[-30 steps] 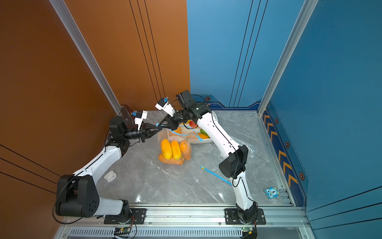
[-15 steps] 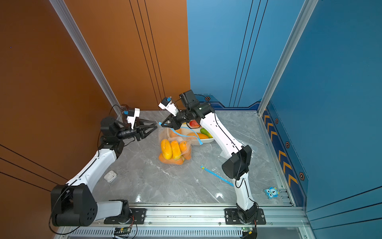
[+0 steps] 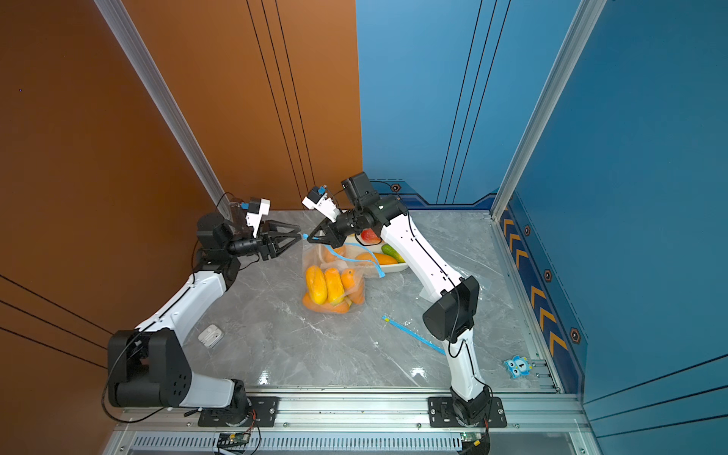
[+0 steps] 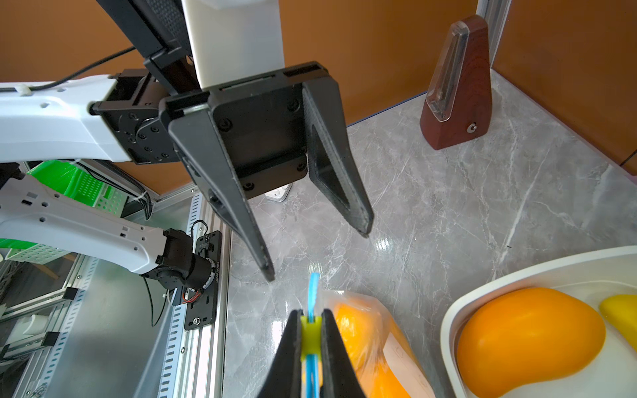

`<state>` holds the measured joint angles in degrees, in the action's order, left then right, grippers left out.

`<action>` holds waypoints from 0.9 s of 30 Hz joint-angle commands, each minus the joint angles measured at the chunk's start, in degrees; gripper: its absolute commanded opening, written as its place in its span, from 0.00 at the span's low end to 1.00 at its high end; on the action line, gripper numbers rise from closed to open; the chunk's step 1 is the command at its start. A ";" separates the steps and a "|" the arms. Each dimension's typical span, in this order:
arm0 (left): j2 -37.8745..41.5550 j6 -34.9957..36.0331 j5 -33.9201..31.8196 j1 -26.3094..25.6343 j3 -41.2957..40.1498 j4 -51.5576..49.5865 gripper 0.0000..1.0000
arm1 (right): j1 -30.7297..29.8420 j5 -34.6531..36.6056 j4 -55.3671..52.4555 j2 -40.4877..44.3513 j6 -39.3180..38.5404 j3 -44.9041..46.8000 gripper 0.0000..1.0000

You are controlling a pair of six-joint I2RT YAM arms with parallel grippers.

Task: Place the mango in a zip-top bag and seal the zipper
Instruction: Zip the zipper on the zipper food storage bag.

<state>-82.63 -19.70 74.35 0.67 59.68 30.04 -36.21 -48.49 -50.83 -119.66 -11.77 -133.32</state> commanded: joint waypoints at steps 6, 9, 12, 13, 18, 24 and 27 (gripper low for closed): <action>-2.86 -0.47 4.72 -1.90 3.05 0.24 0.40 | -0.35 -1.65 0.24 2.33 -0.75 0.86 0.02; -3.75 -0.60 5.06 -1.94 3.17 0.27 0.36 | -0.35 -2.02 0.28 2.32 -0.87 0.86 0.02; -3.94 -0.45 5.10 -2.01 3.33 0.25 0.27 | -0.30 -1.90 0.30 2.32 -0.83 0.91 0.02; -3.94 -0.42 5.10 -2.08 3.34 0.24 0.23 | -0.33 -1.87 0.33 2.34 -0.80 0.91 0.02; -3.96 -0.42 5.39 -2.08 3.16 0.28 0.16 | -0.27 -1.72 0.51 2.25 -0.92 0.85 0.02; -4.29 -0.77 7.53 -2.23 3.40 0.28 0.07 | -0.20 -1.26 0.62 2.41 -1.01 0.85 0.02; -3.90 -0.60 7.55 -2.25 3.32 0.26 0.00 | -0.17 -0.87 0.59 2.56 -1.06 0.96 0.02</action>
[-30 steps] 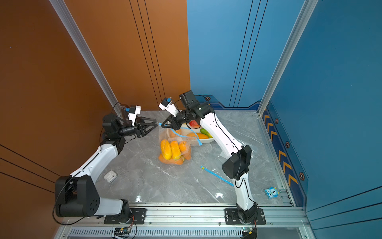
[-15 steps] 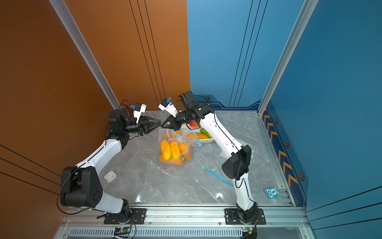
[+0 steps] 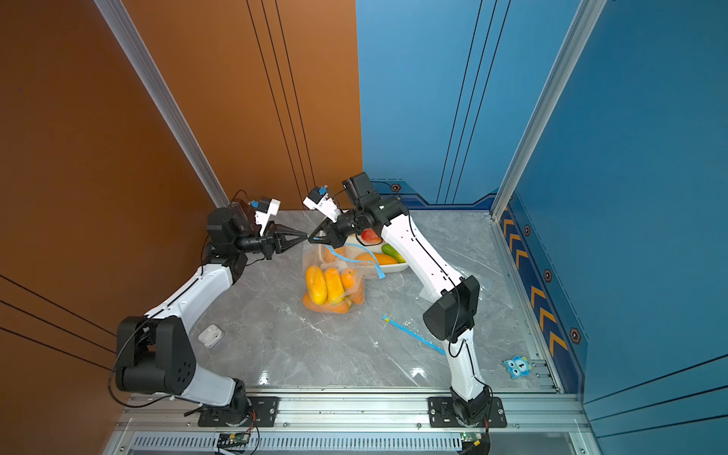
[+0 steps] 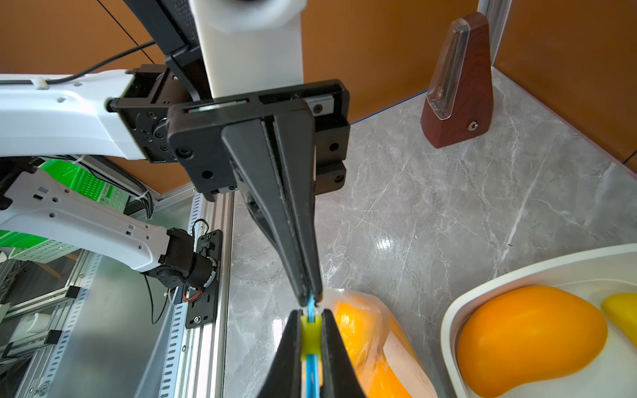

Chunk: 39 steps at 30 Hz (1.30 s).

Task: Place the mango in a zip-top bag and seal the zipper
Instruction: Zip the zipper on the zipper food storage bag.

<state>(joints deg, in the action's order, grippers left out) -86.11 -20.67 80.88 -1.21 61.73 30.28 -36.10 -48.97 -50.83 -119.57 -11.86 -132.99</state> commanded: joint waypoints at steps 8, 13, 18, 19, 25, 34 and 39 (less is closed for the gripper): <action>0.66 0.04 -3.68 1.61 0.92 0.04 0.00 | 0.40 3.00 0.55 5.23 0.40 3.85 0.02; 1.73 -0.67 -10.30 3.36 0.29 0.04 0.00 | 0.72 6.73 0.56 7.62 1.91 7.41 0.03; 3.08 -1.13 -15.04 5.25 -0.88 0.04 0.00 | 1.53 8.61 0.51 9.85 1.37 11.50 0.03; 3.37 -1.05 -15.90 5.65 -1.23 -0.03 0.00 | 1.81 8.88 0.37 10.16 1.40 11.98 0.03; 3.61 -1.04 -17.28 6.78 -1.84 0.04 0.00 | 3.10 10.88 0.18 13.38 1.36 16.12 0.03; 4.43 -2.00 -22.08 9.58 -4.21 0.04 0.00 | 5.39 16.50 -1.21 19.76 1.13 23.51 0.03; 5.06 -2.08 -23.28 10.43 -4.89 0.04 0.00 | 6.56 18.20 -1.47 24.65 0.63 28.48 0.03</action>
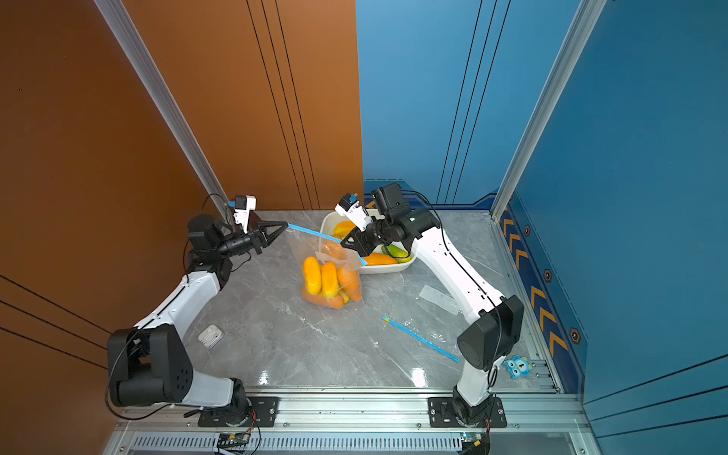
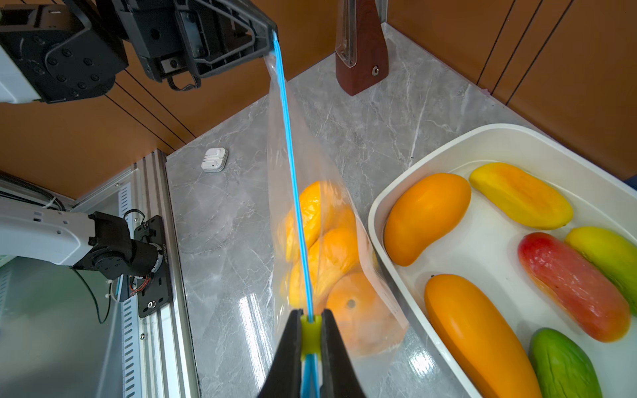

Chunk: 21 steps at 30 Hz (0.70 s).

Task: Place the mango in a zip-top bag and seal the zipper
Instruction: Zip the zipper on the zipper food storage bag.

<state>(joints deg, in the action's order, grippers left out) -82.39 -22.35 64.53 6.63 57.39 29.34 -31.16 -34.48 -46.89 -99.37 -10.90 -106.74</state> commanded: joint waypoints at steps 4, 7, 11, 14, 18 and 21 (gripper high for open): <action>2.13 -0.33 -7.76 2.95 -1.16 0.97 0.00 | 2.36 4.35 -5.49 7.27 -0.66 6.02 0.03; 2.50 -0.34 -8.10 3.21 -1.35 0.98 0.00 | 3.34 4.29 -5.64 8.70 -0.56 7.71 0.03; 2.96 -0.59 -9.10 3.56 -1.66 0.98 0.00 | 5.02 3.86 -5.82 10.40 -0.53 9.29 0.03; 3.33 -0.33 -8.90 3.47 -1.84 0.98 0.00 | 5.31 1.97 -5.80 10.62 -0.52 9.27 0.03; 4.13 -0.54 -9.62 3.35 -1.76 0.98 0.00 | 5.14 0.06 -5.39 9.67 -0.55 8.83 0.04; 6.46 -1.42 -13.33 3.70 -2.49 0.98 0.00 | 3.52 -3.84 -1.99 8.22 1.03 8.35 0.16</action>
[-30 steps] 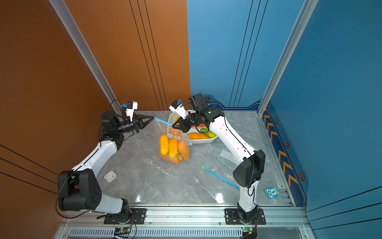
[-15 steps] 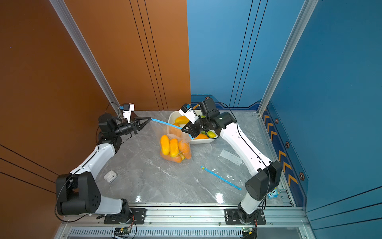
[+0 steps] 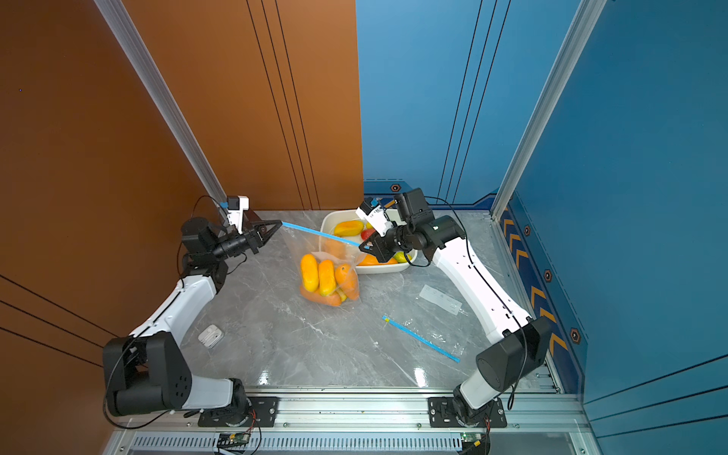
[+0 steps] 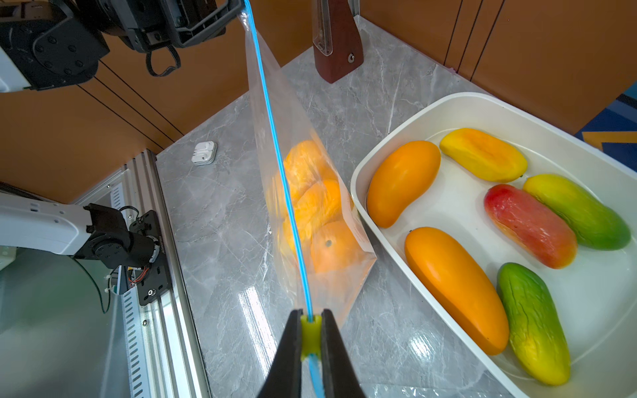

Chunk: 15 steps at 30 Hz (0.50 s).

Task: Place the mango in a zip-top bag and seal the zipper
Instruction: Zip the zipper on the zipper food storage bag.

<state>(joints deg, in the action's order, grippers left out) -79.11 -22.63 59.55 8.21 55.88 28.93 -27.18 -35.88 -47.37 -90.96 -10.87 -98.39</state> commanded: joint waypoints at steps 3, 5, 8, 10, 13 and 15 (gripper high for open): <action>6.30 -3.69 -15.88 4.64 -2.22 1.35 0.00 | -1.61 -5.73 3.87 -0.48 5.53 -0.38 0.56; 7.94 -5.18 -22.95 7.02 -2.44 -0.84 0.00 | -2.28 -3.42 7.59 1.43 8.36 0.75 0.87; 9.78 0.48 -32.51 8.08 -1.20 -9.03 0.00 | -2.48 6.11 9.69 6.40 11.12 4.51 0.99; 10.35 3.04 -35.32 8.05 -1.52 -10.63 0.00 | -2.44 16.17 9.68 9.81 13.31 8.01 1.00; 9.76 3.06 -35.79 7.56 -2.40 -11.16 0.00 | -2.01 26.75 9.29 14.50 17.00 15.80 1.00; 8.77 3.75 -37.99 6.22 -3.38 -11.22 0.03 | -1.87 30.21 8.37 16.96 19.87 20.19 1.00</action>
<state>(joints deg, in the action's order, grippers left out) -69.76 -21.37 26.89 15.92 53.58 19.75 -29.26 -17.30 -38.76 -76.44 3.07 -82.94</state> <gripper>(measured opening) 0.047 0.997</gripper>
